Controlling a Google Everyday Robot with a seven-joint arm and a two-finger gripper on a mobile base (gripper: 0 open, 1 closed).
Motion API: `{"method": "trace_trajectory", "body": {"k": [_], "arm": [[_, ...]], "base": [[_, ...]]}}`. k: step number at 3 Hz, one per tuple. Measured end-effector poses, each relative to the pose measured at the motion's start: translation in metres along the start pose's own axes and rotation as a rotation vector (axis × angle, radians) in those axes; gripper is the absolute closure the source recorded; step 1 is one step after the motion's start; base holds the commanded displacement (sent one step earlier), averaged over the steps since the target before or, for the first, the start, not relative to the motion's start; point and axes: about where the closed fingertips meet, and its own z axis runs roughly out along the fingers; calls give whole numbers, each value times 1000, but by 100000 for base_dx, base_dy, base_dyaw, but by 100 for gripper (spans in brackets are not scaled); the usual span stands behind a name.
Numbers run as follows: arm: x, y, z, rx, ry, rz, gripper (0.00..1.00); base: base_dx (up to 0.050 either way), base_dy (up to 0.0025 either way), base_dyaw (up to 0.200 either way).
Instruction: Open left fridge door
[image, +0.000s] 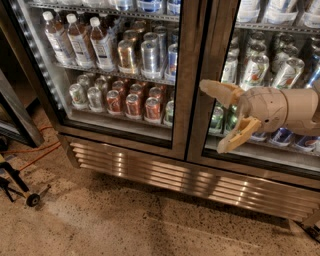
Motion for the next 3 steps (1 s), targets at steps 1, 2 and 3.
{"method": "trace_trajectory", "body": {"k": [1, 2, 3], "arm": [[-4, -1, 1, -9, -32, 18, 0], [-39, 1, 1, -16, -48, -2, 0], [-81, 5, 0, -13, -41, -41, 0]], "base": [[0, 0, 0], [0, 0, 0], [0, 0, 0]]}}
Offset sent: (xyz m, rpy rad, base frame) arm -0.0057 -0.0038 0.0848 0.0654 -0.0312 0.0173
